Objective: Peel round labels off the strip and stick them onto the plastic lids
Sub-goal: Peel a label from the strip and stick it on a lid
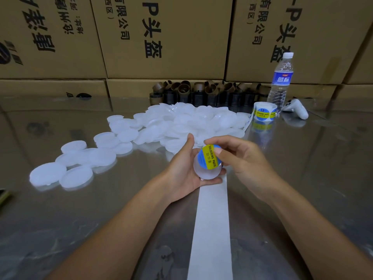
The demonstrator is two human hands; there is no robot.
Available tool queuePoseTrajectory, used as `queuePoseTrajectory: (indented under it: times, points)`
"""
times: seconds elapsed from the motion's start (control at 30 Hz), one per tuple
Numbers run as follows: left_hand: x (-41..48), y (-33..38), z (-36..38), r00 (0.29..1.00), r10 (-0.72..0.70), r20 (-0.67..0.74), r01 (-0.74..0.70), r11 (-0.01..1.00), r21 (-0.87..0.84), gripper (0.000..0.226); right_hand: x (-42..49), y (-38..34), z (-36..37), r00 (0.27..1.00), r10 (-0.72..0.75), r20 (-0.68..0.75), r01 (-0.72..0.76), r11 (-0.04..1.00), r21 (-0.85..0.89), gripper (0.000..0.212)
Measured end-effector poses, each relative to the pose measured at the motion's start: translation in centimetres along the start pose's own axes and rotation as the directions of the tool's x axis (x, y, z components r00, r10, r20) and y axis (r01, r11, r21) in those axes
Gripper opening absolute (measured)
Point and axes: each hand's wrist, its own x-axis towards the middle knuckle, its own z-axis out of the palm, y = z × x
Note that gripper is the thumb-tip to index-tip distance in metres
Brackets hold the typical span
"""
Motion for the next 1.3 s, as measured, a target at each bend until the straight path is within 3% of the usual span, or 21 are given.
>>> queuePoseTrajectory:
  times: [0.13, 0.5, 1.3]
  points:
    - [0.1, 0.1, 0.0, 1.000, 0.004, -0.009, -0.004, 1.000, -0.005, 0.075, 0.1, 0.2, 0.1, 1.000, 0.023, -0.008, -0.024, 0.998, -0.052, 0.030]
    - [-0.3, 0.4, 0.4, 1.000, -0.009, 0.005, 0.008, 0.997, 0.074, 0.080, 0.1, 0.1, -0.2, 0.988, 0.146, -0.053, -0.144, 0.989, 0.027, 0.014]
    - [-0.7, 0.4, 0.8, 1.000, -0.003, 0.029, 0.002, 0.999, 0.050, 0.077, 0.4, 1.1, 0.0, 0.993, 0.034, -0.114, -0.053, 0.983, -0.174, 0.019]
